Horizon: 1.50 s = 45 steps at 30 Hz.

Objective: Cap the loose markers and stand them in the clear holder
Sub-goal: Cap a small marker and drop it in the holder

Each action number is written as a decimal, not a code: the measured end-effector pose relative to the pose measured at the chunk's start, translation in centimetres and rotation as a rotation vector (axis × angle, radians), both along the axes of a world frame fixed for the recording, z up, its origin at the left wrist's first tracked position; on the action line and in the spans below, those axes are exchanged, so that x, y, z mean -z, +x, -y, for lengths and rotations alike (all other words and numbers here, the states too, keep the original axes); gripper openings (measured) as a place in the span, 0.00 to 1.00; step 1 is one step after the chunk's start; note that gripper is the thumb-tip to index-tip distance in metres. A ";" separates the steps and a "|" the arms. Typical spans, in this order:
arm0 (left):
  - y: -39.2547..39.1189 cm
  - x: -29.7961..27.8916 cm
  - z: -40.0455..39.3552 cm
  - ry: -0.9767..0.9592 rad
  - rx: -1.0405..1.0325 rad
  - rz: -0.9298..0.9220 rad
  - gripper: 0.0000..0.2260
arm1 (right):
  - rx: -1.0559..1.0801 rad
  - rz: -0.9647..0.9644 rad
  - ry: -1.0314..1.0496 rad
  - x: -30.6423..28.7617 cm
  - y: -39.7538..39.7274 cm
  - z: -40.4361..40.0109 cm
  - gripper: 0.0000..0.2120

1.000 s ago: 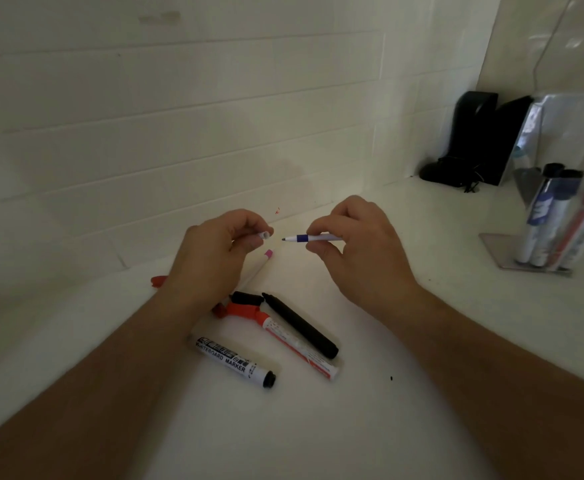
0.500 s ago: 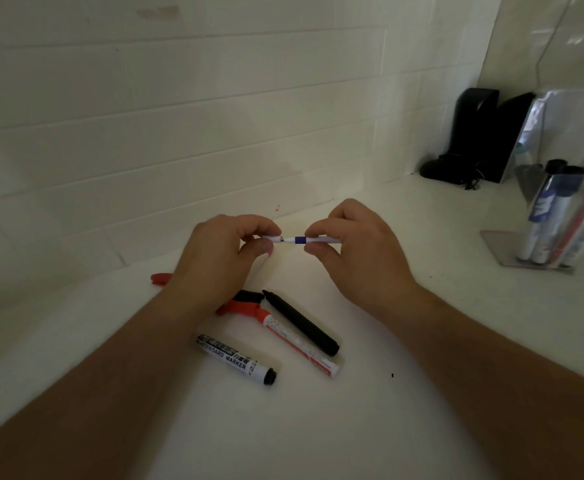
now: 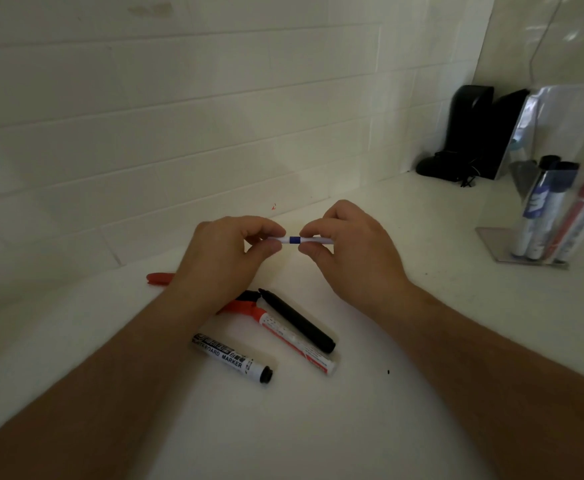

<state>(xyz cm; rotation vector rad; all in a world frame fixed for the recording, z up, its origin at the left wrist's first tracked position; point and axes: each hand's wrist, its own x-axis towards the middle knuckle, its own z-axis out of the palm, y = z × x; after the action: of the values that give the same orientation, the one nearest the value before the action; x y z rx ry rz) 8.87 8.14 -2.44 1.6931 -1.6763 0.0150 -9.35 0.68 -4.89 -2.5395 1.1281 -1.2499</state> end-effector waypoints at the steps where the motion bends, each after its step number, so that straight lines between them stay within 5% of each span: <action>1: -0.2 0.0 0.0 0.003 -0.002 -0.011 0.06 | 0.000 -0.004 0.001 0.0 0.0 -0.1 0.08; 19: -2.2 -0.6 -0.6 -0.087 -0.021 0.007 0.04 | -0.077 0.056 0.223 -1.0 -0.3 0.0 0.03; 30: -9.5 -6.2 0.3 -0.051 0.222 -0.194 0.05 | -0.079 -0.302 0.122 -10.2 -11.3 -0.5 0.05; 35: -16.4 -8.8 2.6 -0.179 0.428 -0.618 0.06 | 0.064 0.064 0.058 -15.2 -18.4 -0.9 0.05; 39: -20.2 -7.1 4.1 -0.092 0.435 -0.556 0.06 | 0.210 0.503 0.045 -16.2 -22.2 1.0 0.05; 45: -22.4 -2.3 3.9 0.140 0.389 -0.383 0.09 | 0.385 0.201 0.099 -12.8 -24.6 2.7 0.11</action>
<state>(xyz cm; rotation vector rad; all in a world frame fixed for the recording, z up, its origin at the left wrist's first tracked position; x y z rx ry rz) -13.56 4.21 -0.15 1.3330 -1.7044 -0.5856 -33.94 -2.07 7.87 -2.1322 1.6337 -1.4456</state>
